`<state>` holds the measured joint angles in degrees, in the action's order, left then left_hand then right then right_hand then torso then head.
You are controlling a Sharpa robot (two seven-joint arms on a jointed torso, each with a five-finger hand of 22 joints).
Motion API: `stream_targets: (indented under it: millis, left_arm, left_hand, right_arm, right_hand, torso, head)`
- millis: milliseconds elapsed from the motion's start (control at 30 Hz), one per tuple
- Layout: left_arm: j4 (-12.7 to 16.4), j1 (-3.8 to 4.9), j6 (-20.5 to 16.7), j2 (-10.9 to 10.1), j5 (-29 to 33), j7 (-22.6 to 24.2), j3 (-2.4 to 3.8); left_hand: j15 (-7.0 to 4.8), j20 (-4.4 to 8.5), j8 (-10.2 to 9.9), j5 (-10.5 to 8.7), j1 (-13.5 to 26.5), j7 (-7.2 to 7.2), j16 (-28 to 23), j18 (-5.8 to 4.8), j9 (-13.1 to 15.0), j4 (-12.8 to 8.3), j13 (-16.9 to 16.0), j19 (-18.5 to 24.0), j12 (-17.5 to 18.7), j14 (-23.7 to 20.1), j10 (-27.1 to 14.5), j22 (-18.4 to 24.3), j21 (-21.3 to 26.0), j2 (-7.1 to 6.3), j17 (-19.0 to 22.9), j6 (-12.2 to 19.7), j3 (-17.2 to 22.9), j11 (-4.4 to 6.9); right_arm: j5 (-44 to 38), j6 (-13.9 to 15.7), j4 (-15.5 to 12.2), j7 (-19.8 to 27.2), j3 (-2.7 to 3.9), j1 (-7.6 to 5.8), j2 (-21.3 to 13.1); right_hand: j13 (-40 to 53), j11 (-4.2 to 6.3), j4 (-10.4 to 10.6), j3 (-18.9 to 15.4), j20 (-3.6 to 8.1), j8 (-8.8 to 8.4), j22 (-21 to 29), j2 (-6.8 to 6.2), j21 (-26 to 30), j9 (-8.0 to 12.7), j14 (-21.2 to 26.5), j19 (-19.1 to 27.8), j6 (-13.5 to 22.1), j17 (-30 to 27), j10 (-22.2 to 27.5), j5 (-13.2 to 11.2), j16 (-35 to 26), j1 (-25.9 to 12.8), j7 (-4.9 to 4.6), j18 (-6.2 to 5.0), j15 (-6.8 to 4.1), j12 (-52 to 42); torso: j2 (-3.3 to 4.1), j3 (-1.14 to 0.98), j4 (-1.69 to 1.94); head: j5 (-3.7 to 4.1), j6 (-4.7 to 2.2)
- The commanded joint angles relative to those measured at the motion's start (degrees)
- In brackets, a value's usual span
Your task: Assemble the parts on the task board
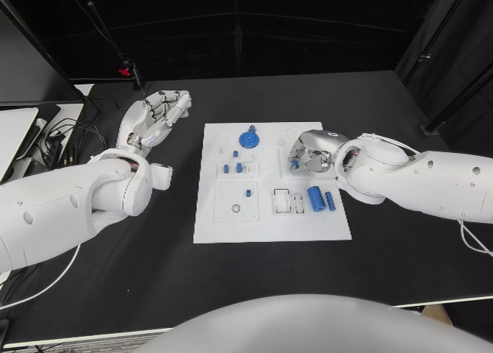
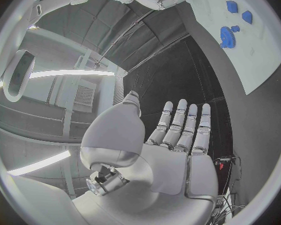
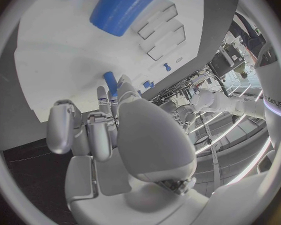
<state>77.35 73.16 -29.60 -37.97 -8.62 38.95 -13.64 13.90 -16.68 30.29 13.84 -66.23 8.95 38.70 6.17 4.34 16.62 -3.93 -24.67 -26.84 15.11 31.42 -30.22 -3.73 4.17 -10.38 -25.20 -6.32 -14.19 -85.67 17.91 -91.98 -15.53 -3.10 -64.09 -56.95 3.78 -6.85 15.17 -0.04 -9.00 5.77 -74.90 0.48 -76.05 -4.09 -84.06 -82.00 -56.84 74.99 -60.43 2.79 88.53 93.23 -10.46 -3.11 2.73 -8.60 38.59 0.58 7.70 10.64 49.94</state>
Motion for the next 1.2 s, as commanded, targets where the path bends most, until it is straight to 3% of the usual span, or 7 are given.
stream_targets:
  millis: [33, 133, 467, 800, 1000, 1200]
  left_arm:
    - [0.06, 0.07, 0.44, 0.01, 0.06, 5.79, 0.06]
    - [0.04, 0.07, 0.49, 0.04, 0.06, 5.78, 0.06]
    - [0.03, 0.07, 0.56, 0.04, 0.06, 5.73, 0.06]
    - [0.04, 0.07, 0.52, -0.10, 0.06, 5.70, 0.06]
    - [-0.16, 0.06, 0.56, -0.02, 0.06, 5.64, 0.06]
    - [-0.25, 0.03, 0.66, 0.08, 0.06, 5.63, 0.06]
  left_hand:
    - [-0.03, 0.06, 0.35, 0.28, -0.31, 7.48, 0.43, -0.78, -0.06, 0.04, 0.09, 0.01, -0.29, -0.35, -0.49, 0.09, -0.19, 0.52, 0.10, 0.42, -0.31, 0.05]
    - [-0.03, 0.06, 0.35, 0.28, -0.31, 7.48, 0.43, -0.78, -0.06, 0.04, 0.09, 0.01, -0.29, -0.35, -0.49, 0.09, -0.19, 0.52, 0.10, 0.42, -0.31, 0.05]
    - [-0.03, 0.05, 0.39, 0.40, -0.36, 7.49, 0.49, -0.78, -0.07, 0.05, 0.09, 0.05, -0.34, -0.37, -0.51, 0.15, -0.18, 0.54, 0.17, 0.43, -0.37, 0.05]
    - [-0.03, 0.05, 0.39, 0.40, -0.36, 7.49, 0.49, -0.78, -0.07, 0.05, 0.09, 0.05, -0.34, -0.37, -0.51, 0.15, -0.18, 0.54, 0.17, 0.43, -0.37, 0.05]
    - [-0.03, 0.05, 0.44, 0.54, -0.43, 7.49, 0.56, -0.77, -0.09, 0.06, 0.09, 0.09, -0.41, -0.40, -0.54, 0.21, -0.18, 0.59, 0.27, 0.46, -0.44, 0.05]
    - [-0.03, 0.05, 0.44, 0.54, -0.43, 7.49, 0.56, -0.77, -0.09, 0.06, 0.09, 0.09, -0.41, -0.40, -0.54, 0.21, -0.18, 0.59, 0.27, 0.46, -0.44, 0.05]
  right_arm:
    - [-0.83, -1.26, 0.06, -1.02, 0.02, -0.10, 0.11]
    - [-1.02, -1.23, 0.10, -0.94, 0.02, -0.10, 0.18]
    - [-3.86, 0.09, -0.09, 0.74, 0.02, -0.10, 0.38]
    - [-3.90, 5.74, -0.91, 3.84, 0.03, -0.09, -0.48]
    - [-2.02, 9.03, -3.33, 5.36, 0.11, -0.20, -2.63]
    - [0.43, 10.21, -5.63, 6.45, 0.19, -1.78, -3.67]
  right_hand:
    - [-0.11, 0.18, 0.14, 0.54, 0.60, 0.42, -3.70, 0.04, 0.16, -0.13, -5.07, 0.05, -0.88, 11.15, -1.07, -0.02, 0.10, 0.59, 0.28, -1.00, -0.49, -0.49]
    - [-0.14, 0.56, 0.33, 0.83, 0.85, 0.71, -3.69, 0.13, 0.19, -0.19, -5.08, 0.04, -1.77, 11.18, -2.17, -0.02, 0.11, 0.93, 0.67, -1.00, -0.78, -0.66]
    - [-0.27, 3.09, -0.06, 2.80, 2.71, 3.50, -4.06, 0.59, -0.23, -1.26, -5.36, -0.34, -8.67, 12.36, -8.54, -0.02, 0.52, 3.99, 3.48, -0.88, -2.89, -1.09]
    - [-0.36, 3.34, 0.19, 3.13, 3.24, 3.33, -4.19, 0.25, -0.36, -1.21, -5.33, -0.49, -9.24, 12.22, -9.45, -0.04, 0.46, 4.38, 3.68, -0.79, -3.25, -0.08]
    - [-0.37, 3.23, 0.47, 3.37, 3.33, 2.91, -4.25, 0.09, -0.42, -1.04, -5.33, -0.58, -9.07, 12.24, -9.50, -0.04, 0.47, 4.51, 3.54, -0.75, -3.23, 0.80]
    - [-0.36, 3.10, 0.70, 3.68, 3.32, 2.49, -4.30, 0.07, -0.47, -0.87, -5.34, -0.64, -8.84, 12.27, -9.53, -0.02, 0.47, 4.67, 3.38, -0.71, -3.15, 1.54]
  torso:
    - [0.03, 0.03, 0.01]
    - [0.02, 0.04, 0.02]
    - [0.01, 0.02, 0.03]
    - [-0.02, 0.02, -0.03]
    - [-0.11, 0.07, 0.02]
    - [-0.04, 0.00, -0.06]
  head:
    - [-0.21, 0.00]
    - [-0.15, 0.06]
    - [0.04, 0.06]
    - [-0.22, 0.06]
    - [-0.26, 0.06]
    - [-0.50, 0.06]
